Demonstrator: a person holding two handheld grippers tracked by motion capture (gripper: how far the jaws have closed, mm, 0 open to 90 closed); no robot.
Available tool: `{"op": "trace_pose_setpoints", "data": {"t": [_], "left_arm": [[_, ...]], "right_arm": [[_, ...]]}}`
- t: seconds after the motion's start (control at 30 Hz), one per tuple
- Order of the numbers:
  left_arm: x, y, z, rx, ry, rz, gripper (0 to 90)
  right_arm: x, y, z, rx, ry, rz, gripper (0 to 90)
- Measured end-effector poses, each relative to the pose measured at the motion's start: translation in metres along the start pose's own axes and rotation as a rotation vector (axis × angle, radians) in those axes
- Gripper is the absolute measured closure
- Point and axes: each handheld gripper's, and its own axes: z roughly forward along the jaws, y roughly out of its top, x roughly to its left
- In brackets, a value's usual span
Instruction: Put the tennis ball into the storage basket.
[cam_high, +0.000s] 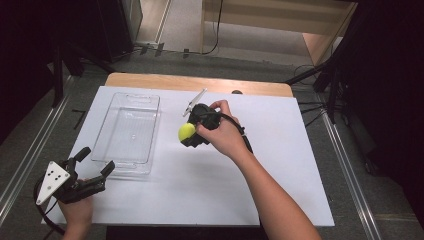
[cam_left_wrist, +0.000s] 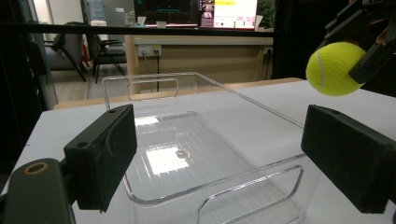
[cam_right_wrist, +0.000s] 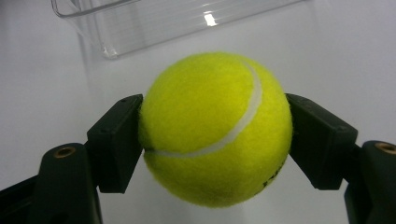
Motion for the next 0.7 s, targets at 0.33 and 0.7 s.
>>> {"op": "trace_pose_setpoints", "data": {"t": [0.33, 0.7], "left_arm": [[0.000, 0.000, 0.000, 0.002, -0.003, 0.007, 11.0], [0.000, 0.000, 0.001, 0.003, 0.000, 0.005, 11.1]], "right_arm": [[0.004, 0.011, 0.005, 0.005, 0.015, -0.013, 23.7], [0.009, 0.024, 0.009, -0.001, 0.025, -0.036, 23.8]]}}
